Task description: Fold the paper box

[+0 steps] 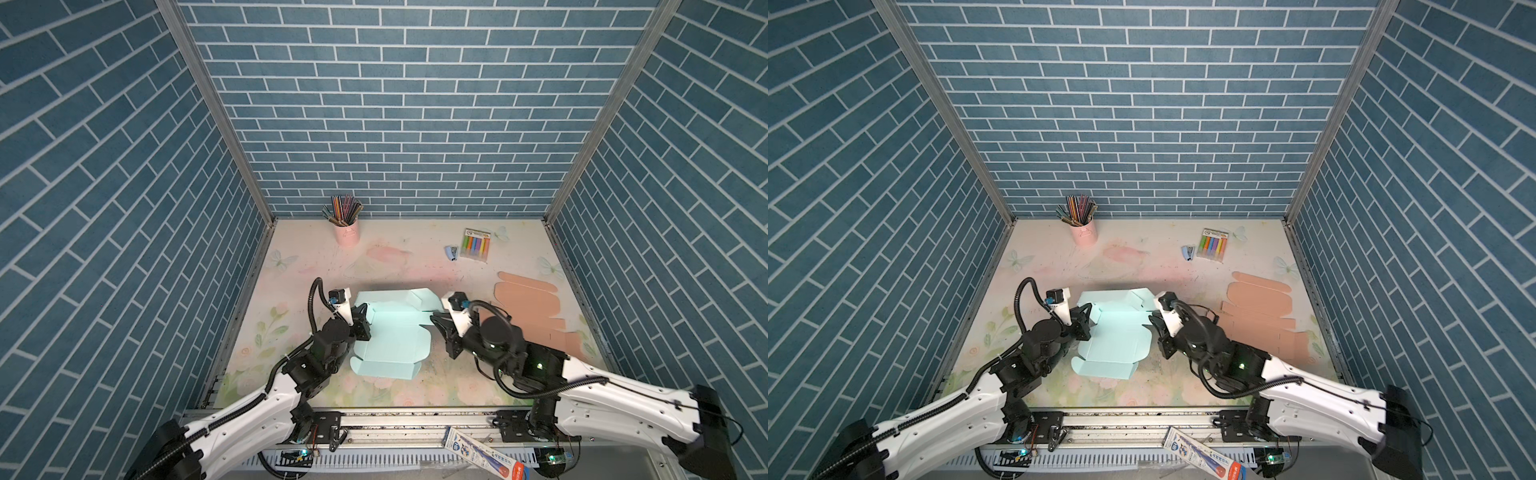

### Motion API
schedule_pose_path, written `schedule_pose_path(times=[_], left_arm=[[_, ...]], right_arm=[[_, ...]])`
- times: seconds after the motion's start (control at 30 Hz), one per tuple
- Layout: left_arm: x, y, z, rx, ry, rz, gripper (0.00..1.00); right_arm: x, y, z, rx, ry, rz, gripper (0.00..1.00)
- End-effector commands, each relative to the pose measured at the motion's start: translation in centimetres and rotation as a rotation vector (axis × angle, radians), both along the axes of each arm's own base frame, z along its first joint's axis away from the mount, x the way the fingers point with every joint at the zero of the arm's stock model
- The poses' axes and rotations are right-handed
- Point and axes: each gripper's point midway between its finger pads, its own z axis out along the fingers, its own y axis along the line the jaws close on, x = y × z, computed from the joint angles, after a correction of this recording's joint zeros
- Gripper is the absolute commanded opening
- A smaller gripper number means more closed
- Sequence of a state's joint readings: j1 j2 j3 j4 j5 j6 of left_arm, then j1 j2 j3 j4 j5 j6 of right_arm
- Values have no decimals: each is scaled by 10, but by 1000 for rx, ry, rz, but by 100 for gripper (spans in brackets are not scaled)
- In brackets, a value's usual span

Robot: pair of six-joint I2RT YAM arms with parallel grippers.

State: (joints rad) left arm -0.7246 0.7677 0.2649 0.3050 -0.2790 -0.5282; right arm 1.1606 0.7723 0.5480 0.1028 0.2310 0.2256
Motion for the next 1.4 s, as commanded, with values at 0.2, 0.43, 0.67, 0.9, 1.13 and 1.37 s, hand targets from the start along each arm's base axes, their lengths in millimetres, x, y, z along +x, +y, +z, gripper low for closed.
schedule_pose_path(times=[0.2, 0.43, 0.67, 0.9, 1.13, 1.37], left_arm=[[-2, -2, 25, -211, 17, -116, 0], [-6, -14, 42, -291, -1, -186, 0], [-6, -16, 38, -285, 15, -190, 0], [-5, -15, 20, -254, 46, -182, 0], [-5, -17, 15, -243, 59, -191, 0], [-4, -12, 5, -229, 69, -162, 0]], right_arm=[[-11, -38, 21, 321, -143, 2, 6], [-8, -10, 18, 349, -116, 89, 4], [-7, 19, 30, 347, -116, 167, 2], [-6, 27, 26, 353, -90, 182, 2], [10, 38, 6, 305, -31, 129, 2], [20, 49, -15, 220, 38, 97, 2]])
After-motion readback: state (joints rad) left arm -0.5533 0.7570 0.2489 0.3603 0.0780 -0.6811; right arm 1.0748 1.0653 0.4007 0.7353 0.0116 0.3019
